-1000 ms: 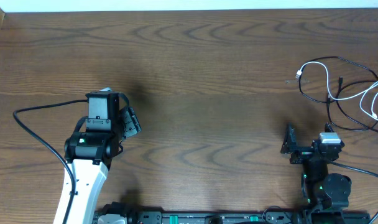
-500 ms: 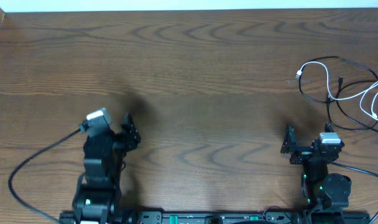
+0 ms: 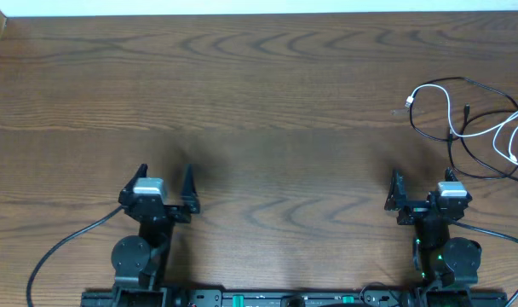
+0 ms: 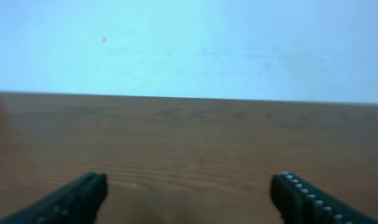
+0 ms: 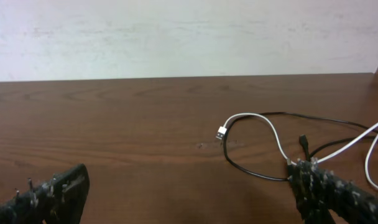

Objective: Untangle cables

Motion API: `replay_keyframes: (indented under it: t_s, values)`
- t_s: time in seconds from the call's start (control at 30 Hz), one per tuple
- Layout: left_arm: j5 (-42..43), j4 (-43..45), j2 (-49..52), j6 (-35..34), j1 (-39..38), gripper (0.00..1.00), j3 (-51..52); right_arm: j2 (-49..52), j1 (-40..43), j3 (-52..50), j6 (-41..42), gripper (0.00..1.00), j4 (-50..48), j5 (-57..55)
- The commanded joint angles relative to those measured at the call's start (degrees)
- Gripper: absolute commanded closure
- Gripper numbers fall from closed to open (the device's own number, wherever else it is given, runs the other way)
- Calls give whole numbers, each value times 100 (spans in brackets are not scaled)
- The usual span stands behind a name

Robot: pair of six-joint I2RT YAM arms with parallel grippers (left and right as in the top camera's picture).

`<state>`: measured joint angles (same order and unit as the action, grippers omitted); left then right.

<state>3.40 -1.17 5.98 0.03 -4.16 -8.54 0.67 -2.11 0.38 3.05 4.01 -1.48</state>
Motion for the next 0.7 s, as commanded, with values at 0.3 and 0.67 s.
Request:
replay_keyframes:
  t_s: [0.3,0.67]
  values:
    - [1012,341,-590,1329,24,2,833,-35,-24,-7,76,1,20,-9]
    - [1204,-179,-592,1298,24,2,831,-35,-24,-7,76,1,20,-9]
